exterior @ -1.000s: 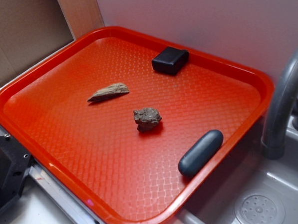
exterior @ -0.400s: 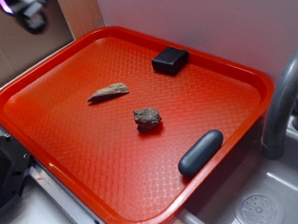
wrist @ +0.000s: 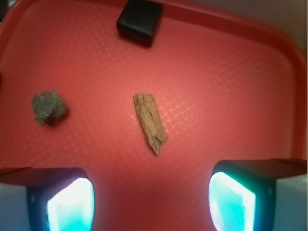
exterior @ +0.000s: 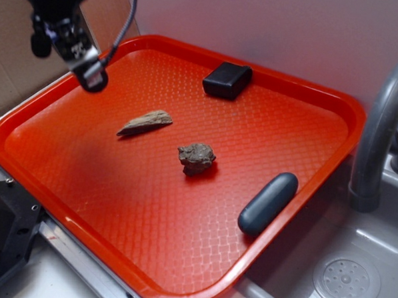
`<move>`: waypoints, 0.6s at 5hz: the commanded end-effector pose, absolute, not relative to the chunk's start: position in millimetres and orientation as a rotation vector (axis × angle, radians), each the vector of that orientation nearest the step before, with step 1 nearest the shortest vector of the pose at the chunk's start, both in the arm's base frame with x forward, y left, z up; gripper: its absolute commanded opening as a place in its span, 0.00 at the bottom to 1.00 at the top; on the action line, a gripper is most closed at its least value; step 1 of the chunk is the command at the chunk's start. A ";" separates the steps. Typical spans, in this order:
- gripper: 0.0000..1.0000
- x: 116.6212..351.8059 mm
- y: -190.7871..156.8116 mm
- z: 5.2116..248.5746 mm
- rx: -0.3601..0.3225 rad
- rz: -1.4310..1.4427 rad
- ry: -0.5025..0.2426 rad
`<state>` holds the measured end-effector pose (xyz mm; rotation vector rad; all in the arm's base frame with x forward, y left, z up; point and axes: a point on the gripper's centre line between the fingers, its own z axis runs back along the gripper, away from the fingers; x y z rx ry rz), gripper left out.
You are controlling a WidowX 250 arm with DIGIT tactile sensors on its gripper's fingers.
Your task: Grab the wood chip.
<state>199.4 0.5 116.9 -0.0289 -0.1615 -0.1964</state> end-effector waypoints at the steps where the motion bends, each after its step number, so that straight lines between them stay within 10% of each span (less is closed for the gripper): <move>1: 1.00 222.2 12.7 72.4 -0.013 -0.221 -0.146; 3: 1.00 248.2 11.5 26.4 0.106 -0.226 -0.165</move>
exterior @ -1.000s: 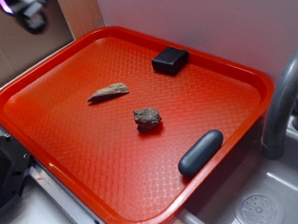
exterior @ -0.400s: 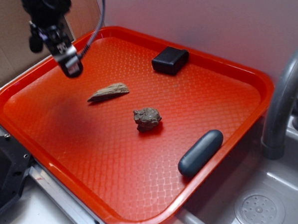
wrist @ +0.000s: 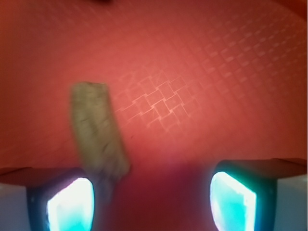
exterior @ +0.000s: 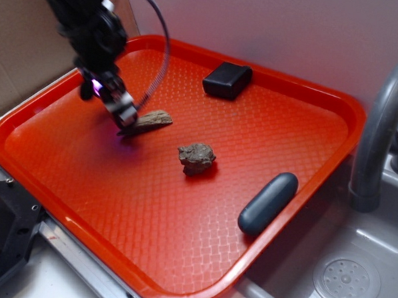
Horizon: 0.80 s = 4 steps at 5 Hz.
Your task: Grab the wood chip.
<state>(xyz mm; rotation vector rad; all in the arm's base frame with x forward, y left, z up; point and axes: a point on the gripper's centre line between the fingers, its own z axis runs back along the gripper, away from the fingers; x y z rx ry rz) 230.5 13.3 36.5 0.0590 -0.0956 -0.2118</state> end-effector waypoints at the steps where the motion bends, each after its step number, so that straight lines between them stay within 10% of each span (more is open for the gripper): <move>1: 1.00 246.5 3.4 15.1 0.060 -0.217 -0.124; 2: 1.00 240.0 -8.0 6.1 0.077 -0.253 -0.112; 3: 0.00 236.8 -10.4 6.4 0.074 -0.250 -0.114; 4: 0.00 238.7 -8.3 6.1 0.060 -0.237 -0.104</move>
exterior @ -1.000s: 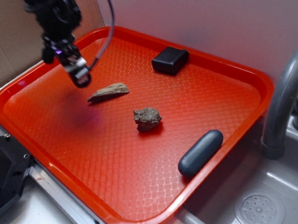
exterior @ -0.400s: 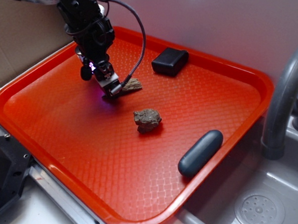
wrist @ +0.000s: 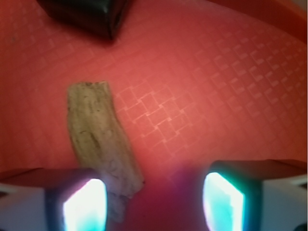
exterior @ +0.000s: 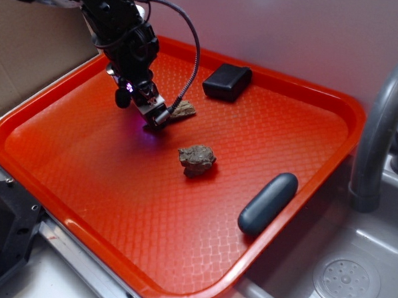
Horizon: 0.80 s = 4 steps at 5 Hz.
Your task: Grab the wood chip.
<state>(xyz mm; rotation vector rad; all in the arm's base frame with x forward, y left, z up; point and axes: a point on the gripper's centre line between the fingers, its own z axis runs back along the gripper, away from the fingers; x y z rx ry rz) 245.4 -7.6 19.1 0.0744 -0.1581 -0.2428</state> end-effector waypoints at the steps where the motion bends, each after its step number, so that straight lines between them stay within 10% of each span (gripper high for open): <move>1: 0.00 236.3 -8.4 9.6 0.071 -0.247 -0.105; 2: 0.11 227.9 -6.8 35.9 0.069 -0.254 -0.169; 3: 1.00 223.2 -3.8 62.9 0.016 -0.257 -0.198; 4: 1.00 222.0 1.8 79.0 -0.024 -0.238 -0.224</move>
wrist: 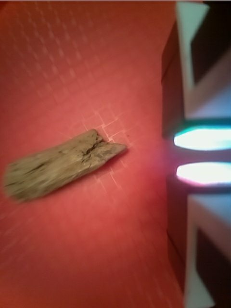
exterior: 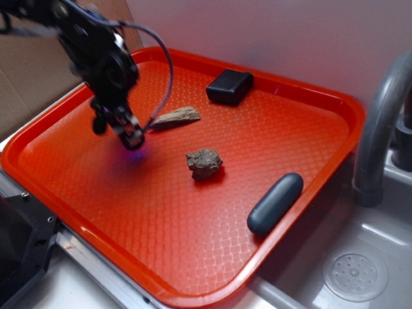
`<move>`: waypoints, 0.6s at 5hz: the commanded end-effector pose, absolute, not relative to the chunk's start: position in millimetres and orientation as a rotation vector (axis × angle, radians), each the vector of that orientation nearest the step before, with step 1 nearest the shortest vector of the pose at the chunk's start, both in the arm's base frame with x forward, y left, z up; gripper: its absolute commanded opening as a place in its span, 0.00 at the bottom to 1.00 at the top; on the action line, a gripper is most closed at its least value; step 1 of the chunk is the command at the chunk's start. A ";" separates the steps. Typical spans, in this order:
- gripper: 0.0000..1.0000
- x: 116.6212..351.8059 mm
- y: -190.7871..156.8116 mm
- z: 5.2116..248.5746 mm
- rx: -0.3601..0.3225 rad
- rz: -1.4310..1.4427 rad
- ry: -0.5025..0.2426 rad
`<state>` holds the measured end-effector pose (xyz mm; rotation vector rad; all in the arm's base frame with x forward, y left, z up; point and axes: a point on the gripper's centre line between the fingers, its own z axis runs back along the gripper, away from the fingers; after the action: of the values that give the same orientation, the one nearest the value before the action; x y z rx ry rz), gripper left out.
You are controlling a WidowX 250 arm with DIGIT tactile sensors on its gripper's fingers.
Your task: Grab the wood chip.
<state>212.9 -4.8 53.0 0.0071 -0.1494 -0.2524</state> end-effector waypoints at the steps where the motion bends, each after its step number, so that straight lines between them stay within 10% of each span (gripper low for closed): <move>1: 1.00 230.1 1.2 77.0 0.017 -0.222 -0.236; 3: 1.00 255.4 -10.5 52.6 0.047 -0.232 -0.192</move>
<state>245.2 -9.3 41.8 0.0417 -0.1462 -0.2240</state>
